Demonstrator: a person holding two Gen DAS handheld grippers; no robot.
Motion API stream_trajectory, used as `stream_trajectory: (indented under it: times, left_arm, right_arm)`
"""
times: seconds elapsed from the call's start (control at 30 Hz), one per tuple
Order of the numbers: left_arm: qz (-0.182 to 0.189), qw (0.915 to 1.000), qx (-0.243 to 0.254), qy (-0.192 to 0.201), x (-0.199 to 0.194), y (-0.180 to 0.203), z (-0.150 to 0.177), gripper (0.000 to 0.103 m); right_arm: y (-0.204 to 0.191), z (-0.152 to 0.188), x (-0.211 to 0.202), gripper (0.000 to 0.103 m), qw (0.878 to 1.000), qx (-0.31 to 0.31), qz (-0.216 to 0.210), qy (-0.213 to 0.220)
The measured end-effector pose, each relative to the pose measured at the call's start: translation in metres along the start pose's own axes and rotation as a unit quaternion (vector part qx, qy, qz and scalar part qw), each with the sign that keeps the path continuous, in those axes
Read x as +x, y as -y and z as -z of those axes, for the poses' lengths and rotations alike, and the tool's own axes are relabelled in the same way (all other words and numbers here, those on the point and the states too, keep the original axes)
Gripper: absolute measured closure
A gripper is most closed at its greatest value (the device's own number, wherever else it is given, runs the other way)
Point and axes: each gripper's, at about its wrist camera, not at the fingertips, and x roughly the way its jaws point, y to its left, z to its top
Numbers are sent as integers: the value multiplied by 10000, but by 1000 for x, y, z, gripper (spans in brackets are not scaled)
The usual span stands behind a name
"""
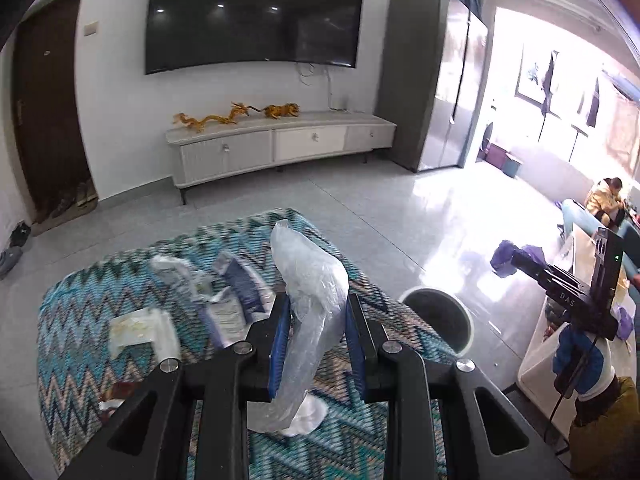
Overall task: Collect trash
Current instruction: 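Carry both items over the bin and open both tools to drop them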
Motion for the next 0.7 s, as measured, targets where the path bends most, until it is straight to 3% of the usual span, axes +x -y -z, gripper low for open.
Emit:
stream_trajectory:
  times: [0.17, 0.4, 0.7]
  left_arm:
    - [573, 9955, 553, -511, 92, 83, -23, 77]
    - [1084, 9821, 699, -1375, 213, 174, -22, 77]
    - [1262, 9658, 289, -2247, 320, 214, -8, 76]
  right_arm:
    - [81, 28, 18, 77, 9956, 536, 684, -358]
    - [139, 65, 63, 77, 9850, 892, 1087, -1001]
    - [180, 102, 119, 76, 9700, 1190, 1271, -1697]
